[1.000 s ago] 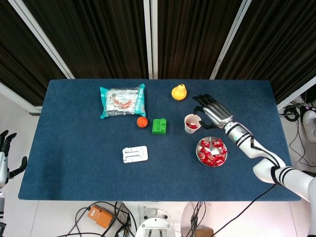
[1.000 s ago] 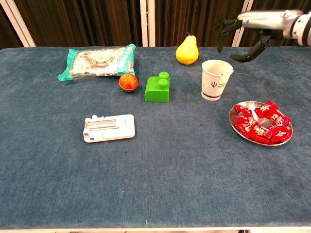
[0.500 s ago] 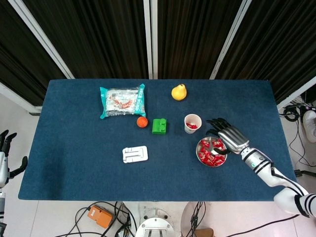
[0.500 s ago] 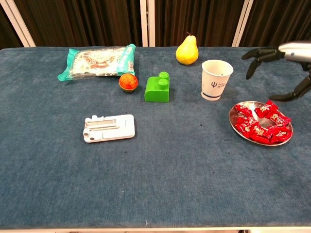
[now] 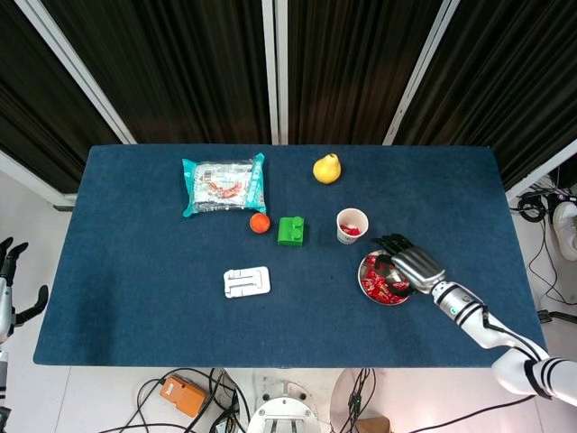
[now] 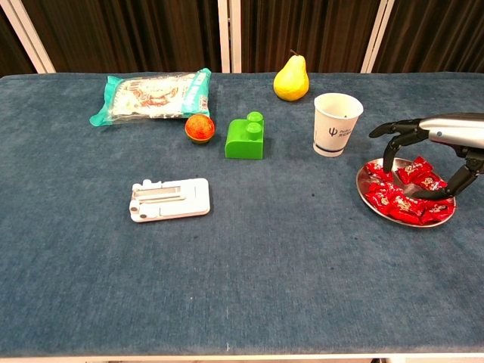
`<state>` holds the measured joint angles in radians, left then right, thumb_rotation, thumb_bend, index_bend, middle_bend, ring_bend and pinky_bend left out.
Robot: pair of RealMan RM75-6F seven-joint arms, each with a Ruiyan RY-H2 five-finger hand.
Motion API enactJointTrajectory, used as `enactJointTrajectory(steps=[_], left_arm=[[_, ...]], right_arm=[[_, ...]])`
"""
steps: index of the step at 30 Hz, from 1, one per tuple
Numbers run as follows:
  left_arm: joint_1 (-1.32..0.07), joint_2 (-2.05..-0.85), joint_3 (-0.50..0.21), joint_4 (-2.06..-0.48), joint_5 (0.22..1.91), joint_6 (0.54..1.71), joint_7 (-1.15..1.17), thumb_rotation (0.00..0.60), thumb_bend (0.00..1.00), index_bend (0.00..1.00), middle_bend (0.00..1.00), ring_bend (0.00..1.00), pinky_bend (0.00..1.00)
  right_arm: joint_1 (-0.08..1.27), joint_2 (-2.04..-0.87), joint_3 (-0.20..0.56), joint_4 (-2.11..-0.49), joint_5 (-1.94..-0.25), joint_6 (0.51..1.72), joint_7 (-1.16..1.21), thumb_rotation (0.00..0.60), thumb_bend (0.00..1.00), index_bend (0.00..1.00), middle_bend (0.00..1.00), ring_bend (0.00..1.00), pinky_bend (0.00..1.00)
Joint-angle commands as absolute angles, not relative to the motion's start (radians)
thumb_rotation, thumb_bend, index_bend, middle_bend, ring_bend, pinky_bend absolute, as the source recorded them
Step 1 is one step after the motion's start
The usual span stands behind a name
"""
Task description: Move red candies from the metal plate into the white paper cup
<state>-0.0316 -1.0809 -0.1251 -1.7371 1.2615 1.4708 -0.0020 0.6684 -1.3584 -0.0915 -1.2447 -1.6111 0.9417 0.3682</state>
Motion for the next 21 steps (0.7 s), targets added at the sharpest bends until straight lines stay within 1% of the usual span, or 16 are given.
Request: enactJointTrajectory(steps=[1, 10, 21], left_arm=[[-0.032, -1.081, -0.125, -1.736, 1.262, 1.471, -0.001, 0.600, 0.35, 0.11, 0.00, 0.00, 0.00], [-0.031, -1.080, -0.126, -1.737, 1.261, 1.472, -0.003, 0.600, 0.35, 0.11, 0.00, 0.00, 0.00], [-0.030, -1.079, -0.126, -1.738, 1.259, 1.471, -0.007, 0.600, 0.35, 0.11, 0.00, 0.00, 0.00]], right_arm=[[0.675, -1.372, -0.090, -1.229, -1.618, 0.935, 0.371, 0.600, 0.44, 0.45, 0.09, 0.00, 0.00], [0.692, -1.400, -0.081, -1.194, -1.632, 0.929, 0.382, 0.600, 0.45, 0.47, 0.09, 0.00, 0.00], [0.708, -1.418, -0.083, -1.182, -1.636, 0.908, 0.367, 0.600, 0.45, 0.48, 0.09, 0.00, 0.00]])
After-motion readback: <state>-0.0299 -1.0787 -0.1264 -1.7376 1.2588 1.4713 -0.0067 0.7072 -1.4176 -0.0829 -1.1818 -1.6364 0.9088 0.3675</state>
